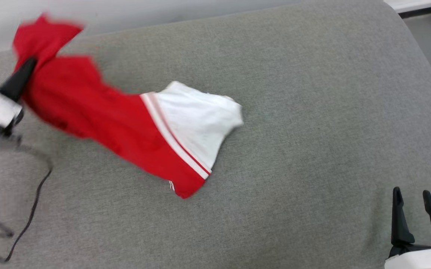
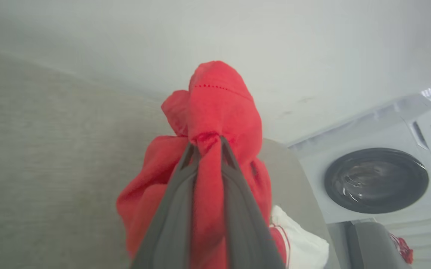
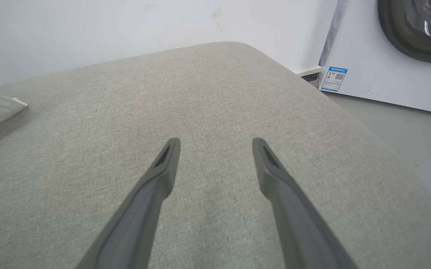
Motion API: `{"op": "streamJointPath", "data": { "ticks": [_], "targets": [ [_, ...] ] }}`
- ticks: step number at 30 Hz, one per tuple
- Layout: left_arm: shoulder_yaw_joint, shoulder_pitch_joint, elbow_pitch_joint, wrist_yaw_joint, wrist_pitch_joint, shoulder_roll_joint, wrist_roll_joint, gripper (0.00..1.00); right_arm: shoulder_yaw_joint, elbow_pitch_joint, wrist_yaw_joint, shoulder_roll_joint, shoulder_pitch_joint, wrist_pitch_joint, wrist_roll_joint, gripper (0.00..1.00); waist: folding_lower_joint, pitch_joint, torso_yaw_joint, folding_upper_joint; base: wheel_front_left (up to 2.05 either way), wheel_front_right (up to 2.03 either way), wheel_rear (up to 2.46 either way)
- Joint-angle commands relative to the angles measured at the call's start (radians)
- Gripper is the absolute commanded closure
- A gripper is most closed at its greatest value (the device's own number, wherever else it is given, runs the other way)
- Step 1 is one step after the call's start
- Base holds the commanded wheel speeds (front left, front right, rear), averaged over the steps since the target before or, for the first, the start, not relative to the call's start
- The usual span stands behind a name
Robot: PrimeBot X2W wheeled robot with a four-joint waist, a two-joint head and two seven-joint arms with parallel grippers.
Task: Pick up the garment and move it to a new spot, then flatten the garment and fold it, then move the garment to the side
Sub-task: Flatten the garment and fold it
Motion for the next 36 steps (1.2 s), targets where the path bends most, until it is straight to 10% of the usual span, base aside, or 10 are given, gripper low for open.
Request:
{"op": "streamJointPath", "data": {
  "ticks": [1,7,14,22,28,29,30,36],
  "targets": [
    [-0.010,0.043,0.039,0.014,0.019,0.006,-0.017,1.00,-0.001,-0.003,-0.001,0.001,0.007,-0.003,-0.004,0.00,0.0001,-0.007,0.010,-0.0001,0.00,0.00,0.00],
    [-0.077,0.109,0.180,0.167,0.099,0.006,-0.011,1.00,-0.006,-0.002,-0.001,0.001,0.027,-0.003,-0.004,0.00,0.0001,-0.022,0.031,-0.0001,0.00,0.00,0.00],
    [-0.169,0.166,0.243,0.240,0.146,-0.007,0.051,0.58,-0.008,0.000,-0.001,0.001,0.039,-0.003,-0.009,0.00,0.0001,-0.043,0.046,-0.0001,0.00,0.00,0.00],
    [-0.161,0.240,0.221,0.205,0.118,0.004,0.031,0.79,-0.010,-0.005,-0.001,0.001,0.054,-0.003,-0.005,0.00,0.0001,-0.063,0.053,-0.0001,0.00,0.00,0.00],
    [-0.140,0.321,0.164,0.177,0.099,0.014,-0.018,0.51,-0.013,0.003,-0.001,0.001,0.056,-0.003,-0.001,0.00,0.0001,-0.064,0.073,-0.0001,0.00,0.00,0.00],
    [-0.135,0.325,0.156,0.180,0.088,0.020,-0.020,0.14,-0.011,0.005,-0.001,0.001,0.053,-0.003,-0.002,0.00,0.0001,-0.066,0.076,-0.0001,0.00,0.00,0.00],
    [-0.129,0.324,0.150,0.185,0.070,0.030,-0.014,0.00,-0.009,0.007,-0.001,0.001,0.050,-0.003,-0.003,0.00,0.0001,-0.068,0.079,-0.0001,0.00,0.00,0.00],
    [-0.108,0.293,0.058,0.215,-0.096,0.093,0.087,0.00,-0.008,0.003,-0.001,0.001,0.047,-0.003,-0.021,0.00,0.0001,-0.091,0.108,-0.0001,0.00,0.00,0.00]
  ]
}}
